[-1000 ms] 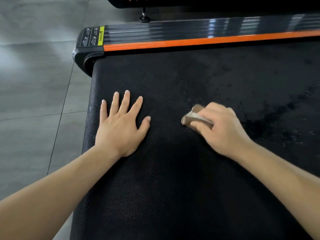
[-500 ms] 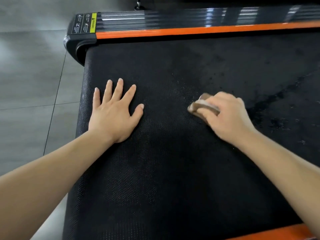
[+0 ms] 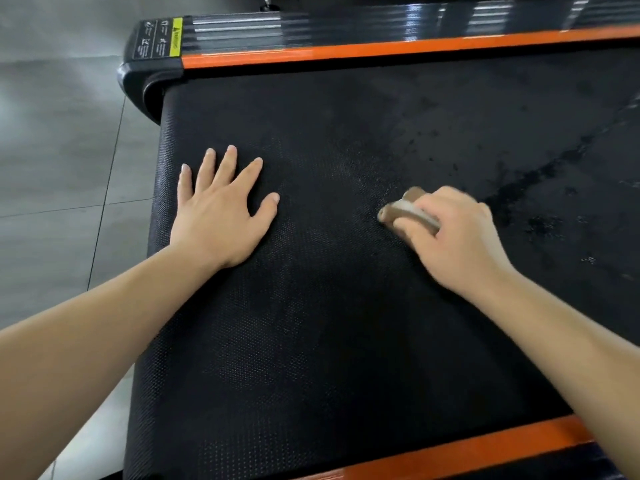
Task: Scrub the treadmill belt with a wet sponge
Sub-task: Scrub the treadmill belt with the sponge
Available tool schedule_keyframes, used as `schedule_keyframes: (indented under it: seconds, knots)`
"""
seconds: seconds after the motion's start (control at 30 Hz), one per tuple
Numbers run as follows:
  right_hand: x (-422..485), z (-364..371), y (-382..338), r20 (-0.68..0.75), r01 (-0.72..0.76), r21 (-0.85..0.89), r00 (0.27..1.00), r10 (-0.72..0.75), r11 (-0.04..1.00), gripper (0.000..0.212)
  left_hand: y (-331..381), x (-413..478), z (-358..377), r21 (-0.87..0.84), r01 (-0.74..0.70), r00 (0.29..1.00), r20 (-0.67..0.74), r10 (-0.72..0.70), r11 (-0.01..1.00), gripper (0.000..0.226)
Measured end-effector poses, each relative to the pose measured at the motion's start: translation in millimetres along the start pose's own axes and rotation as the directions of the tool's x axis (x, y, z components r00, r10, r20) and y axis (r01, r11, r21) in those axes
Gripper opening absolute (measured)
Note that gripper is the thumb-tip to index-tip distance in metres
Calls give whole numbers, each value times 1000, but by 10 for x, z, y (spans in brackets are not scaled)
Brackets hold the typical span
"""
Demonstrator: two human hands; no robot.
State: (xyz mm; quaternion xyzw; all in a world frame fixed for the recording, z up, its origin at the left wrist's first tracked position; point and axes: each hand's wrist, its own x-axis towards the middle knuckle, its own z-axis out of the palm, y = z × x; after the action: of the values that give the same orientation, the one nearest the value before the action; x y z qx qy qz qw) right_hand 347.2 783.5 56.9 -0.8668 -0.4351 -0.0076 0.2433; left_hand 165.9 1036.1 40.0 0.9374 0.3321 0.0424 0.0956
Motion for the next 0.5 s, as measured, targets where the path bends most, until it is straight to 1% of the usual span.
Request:
schedule_keyframes:
  seconds: [0.07, 0.1, 0.13, 0.17, 0.2, 0.23, 0.3, 0.33, 0.37, 0.43, 0.5]
  knots:
    - [-330, -13, -127, 97, 141, 81, 984, -149, 987, 26, 3, -16, -1, -38, -11, 1000, -17, 11, 999, 66]
    - [-471, -21, -143, 141, 180, 114, 971, -195, 977, 30, 7, -26, -9, -58, -16, 1000, -25, 14, 998, 64]
    - [-533, -30, -116, 159, 216, 111, 960, -232, 970, 33, 11, -38, -26, -76, -20, 999, -32, 17, 997, 64]
    - [-518, -37, -66, 146, 238, 85, 958, -248, 968, 35, 25, -56, -45, -86, -23, 999, -34, 20, 996, 62]
    - [-454, -45, -20, 115, 237, 53, 964, -241, 970, 35, 52, -77, -69, -90, -25, 999, -31, 22, 996, 59]
    - [-366, -49, 30, 73, 196, 23, 978, -197, 980, 34, 97, -102, -91, -94, -28, 999, -23, 26, 995, 55]
    - [-221, -72, 88, 4, 47, 15, 999, -47, 999, 29, 262, -205, -124, -116, -36, 999, 7, 37, 993, 51]
    - [-222, -79, 84, -3, -3, 25, 1000, 3, 1000, 28, 375, -289, -117, -123, -44, 999, 24, 47, 991, 51]
    - [-293, -84, 56, 3, 8, 29, 1000, -8, 1000, 29, 504, -393, -91, -122, -55, 997, 42, 61, 991, 52]
    - [-594, -118, -64, 84, 143, 56, 985, -148, 988, 30, 741, -628, 10, -84, -80, 992, 91, 88, 993, 58]
    - [-863, -192, -101, 192, 249, 120, 944, -268, 961, 26, 897, -825, 121, -19, -100, 989, 104, 102, 995, 63]
